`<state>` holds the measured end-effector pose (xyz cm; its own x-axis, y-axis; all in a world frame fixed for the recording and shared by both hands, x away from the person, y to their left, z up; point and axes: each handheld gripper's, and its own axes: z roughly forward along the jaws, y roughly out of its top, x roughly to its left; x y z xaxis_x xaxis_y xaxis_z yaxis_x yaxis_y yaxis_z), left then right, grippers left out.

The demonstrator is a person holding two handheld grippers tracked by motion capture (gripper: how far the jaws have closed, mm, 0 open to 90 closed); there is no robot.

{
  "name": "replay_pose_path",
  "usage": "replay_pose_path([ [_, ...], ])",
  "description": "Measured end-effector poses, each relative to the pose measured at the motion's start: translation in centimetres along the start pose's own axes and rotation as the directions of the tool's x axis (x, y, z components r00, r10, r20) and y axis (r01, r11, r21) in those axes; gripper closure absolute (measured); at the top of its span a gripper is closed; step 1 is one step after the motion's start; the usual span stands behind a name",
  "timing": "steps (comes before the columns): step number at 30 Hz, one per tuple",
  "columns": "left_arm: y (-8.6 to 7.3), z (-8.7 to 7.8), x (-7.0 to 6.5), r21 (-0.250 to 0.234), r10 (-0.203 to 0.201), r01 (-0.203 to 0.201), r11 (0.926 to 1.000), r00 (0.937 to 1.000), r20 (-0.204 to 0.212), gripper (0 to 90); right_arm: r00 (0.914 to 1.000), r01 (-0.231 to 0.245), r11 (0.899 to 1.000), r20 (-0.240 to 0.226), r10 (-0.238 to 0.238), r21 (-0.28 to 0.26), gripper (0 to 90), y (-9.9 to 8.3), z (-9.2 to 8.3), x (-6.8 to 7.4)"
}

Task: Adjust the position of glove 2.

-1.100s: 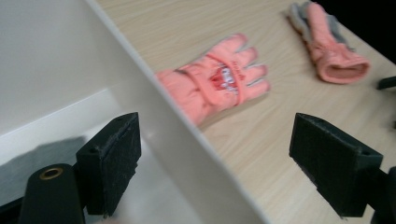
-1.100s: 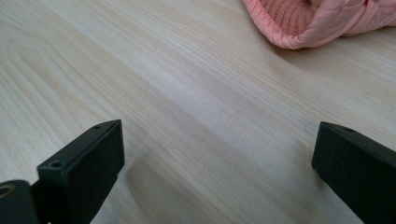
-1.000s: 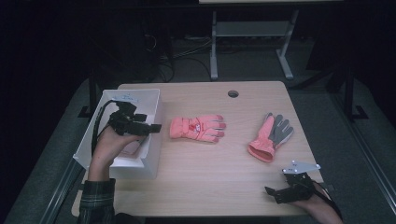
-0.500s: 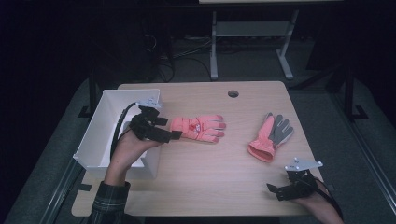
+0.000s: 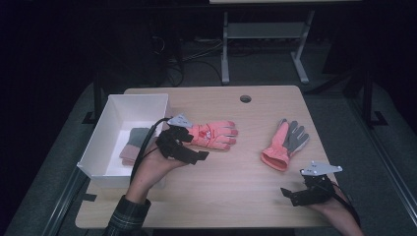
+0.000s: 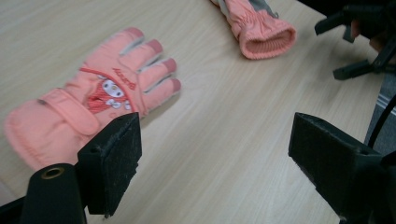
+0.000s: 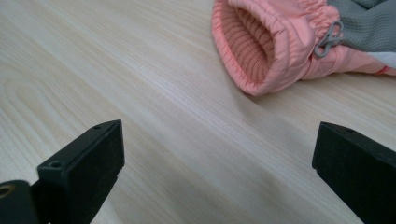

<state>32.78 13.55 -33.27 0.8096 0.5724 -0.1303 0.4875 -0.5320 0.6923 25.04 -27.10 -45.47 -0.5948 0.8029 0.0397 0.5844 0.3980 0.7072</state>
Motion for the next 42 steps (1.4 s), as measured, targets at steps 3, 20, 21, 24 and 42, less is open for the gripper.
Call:
replay_pose_path([
  [3, -0.2, 1.2, -0.6, 0.022, 0.002, -0.002, 0.9998, 1.0, 0.007, 16.8, 1.0, -0.005, 1.0, -0.001, 0.005, 0.0, 2.0, 0.3, -0.1, -0.1],
  [20, -4.7, 5.0, -1.7, -0.033, 0.044, -0.043, 0.9985, 0.9989, 0.019, 16.8, 0.9999, -0.006, 0.998, 0.011, 0.007, -0.056, 32.9, 4.0, -0.5, -2.8],
  [21, -5.0, 5.2, -1.7, -0.032, 0.032, -0.032, 0.999, 0.9992, 0.022, 16.8, 0.9999, -0.007, 0.998, 0.014, 0.008, -0.061, 37.2, 4.2, -0.4, -3.0],
  [24, -6.1, 5.6, -1.8, -0.015, 0.036, -0.036, 0.9992, 0.9992, 0.016, 16.8, 0.9997, -0.02, 0.996, 0.011, 0.021, -0.087, 53.3, 5.1, -0.3, -3.9],
  [42, -10.4, 6.9, -1.8, 0.008, 0.071, -0.071, 0.9975, 0.9975, 0.003, 16.6, 0.9969, -0.041, 0.998, 0.064, 0.044, -0.049, 90.0, 8.0, 4.7, -8.4],
])
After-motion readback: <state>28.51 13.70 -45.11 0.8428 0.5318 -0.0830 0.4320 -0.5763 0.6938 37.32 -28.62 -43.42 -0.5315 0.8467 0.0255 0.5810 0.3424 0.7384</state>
